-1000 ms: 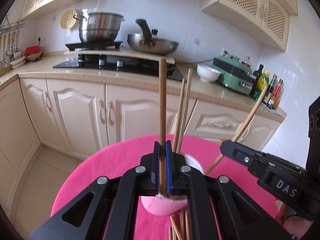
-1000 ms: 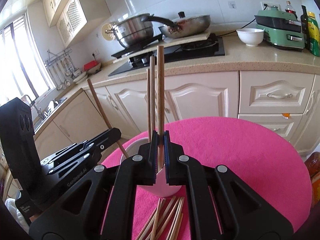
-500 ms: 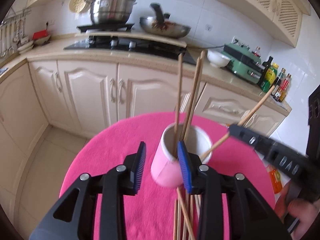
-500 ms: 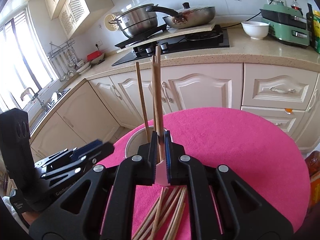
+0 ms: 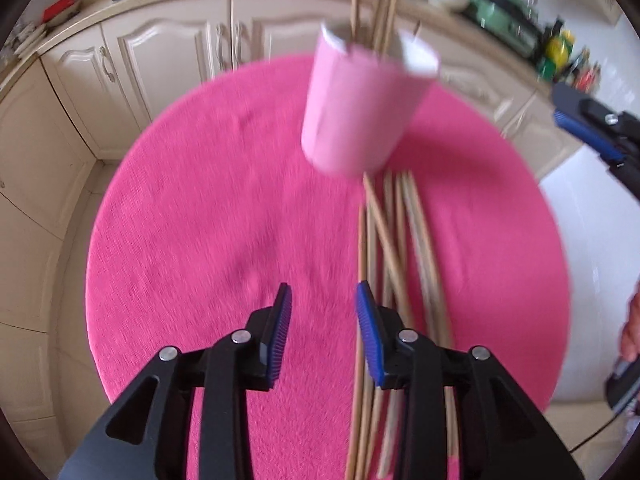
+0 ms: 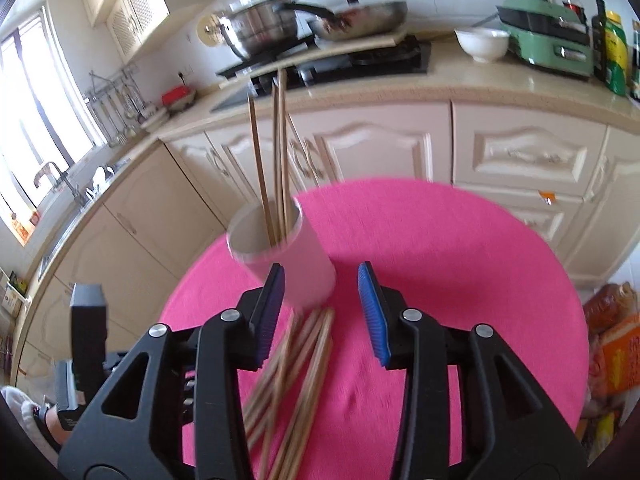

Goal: Organize utensils
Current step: 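Grasp another wooden chopstick from the pile with left tool, then lift the chopstick with left tool while right tool grasps a chopstick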

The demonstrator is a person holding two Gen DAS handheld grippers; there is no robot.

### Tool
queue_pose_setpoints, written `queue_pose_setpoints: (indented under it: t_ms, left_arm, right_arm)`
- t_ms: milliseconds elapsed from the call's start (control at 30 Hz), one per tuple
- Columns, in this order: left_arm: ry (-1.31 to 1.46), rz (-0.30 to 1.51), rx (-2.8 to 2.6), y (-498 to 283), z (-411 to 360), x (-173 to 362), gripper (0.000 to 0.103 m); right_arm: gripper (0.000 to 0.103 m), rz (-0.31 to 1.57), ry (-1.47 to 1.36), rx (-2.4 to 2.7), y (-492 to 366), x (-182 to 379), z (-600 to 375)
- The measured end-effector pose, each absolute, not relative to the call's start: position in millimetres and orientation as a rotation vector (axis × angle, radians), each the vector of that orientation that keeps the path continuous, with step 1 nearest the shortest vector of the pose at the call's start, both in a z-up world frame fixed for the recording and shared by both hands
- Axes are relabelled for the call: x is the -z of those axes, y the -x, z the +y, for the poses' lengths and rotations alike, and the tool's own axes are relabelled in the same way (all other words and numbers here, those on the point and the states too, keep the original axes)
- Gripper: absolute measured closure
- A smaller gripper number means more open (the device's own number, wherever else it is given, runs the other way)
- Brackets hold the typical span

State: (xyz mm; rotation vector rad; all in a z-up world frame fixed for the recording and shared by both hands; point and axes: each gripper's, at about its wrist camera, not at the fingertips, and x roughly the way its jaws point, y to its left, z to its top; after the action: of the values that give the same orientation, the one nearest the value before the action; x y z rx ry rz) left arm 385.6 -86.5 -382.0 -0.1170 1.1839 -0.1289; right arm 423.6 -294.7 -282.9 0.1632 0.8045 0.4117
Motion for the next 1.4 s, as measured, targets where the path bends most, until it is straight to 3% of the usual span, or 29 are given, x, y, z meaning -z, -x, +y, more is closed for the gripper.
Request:
queue_pose_setpoints:
  t_ms: [267,800,1033,1133,1167,1200,1400]
  left_arm:
    - [-0.006,1.246,0.171,-379,-107,406,0.070]
    - [-0.258,1.288,0.141,-396,-142,403,0.069]
    - [-0.131,1.349,0.147,-406,-127,408,0.069]
    - [-0.084,1.350,0.147,-410,-120,407,0.080]
    - [-0.072,1.348,0.145,-409,-116,406,0.094]
    - [-0.041,1.352,0.151,-410,-110,405,0.096]
    - [0.063,1.337,0.132,-405,-82,404,0.098]
  right_arm:
    - [0.064,0.900,-0.183,-0.355,-390,315,-302]
    - [0.064,1.010,-0.209,-0.281,-372,341,-304]
    - [0.064,1.037,-0.200,-0.284,-376,347,-298]
    - [0.064,1.077,-0.192,-0.293,-380,353,-292]
    - [0.064,1.089,-0.187,-0.295,-382,355,-289]
    - [0.064,1.100,-0.181,-0.299,-384,356,-286]
    - [0.066,1.188,-0.139,-0.297,-393,373,-266]
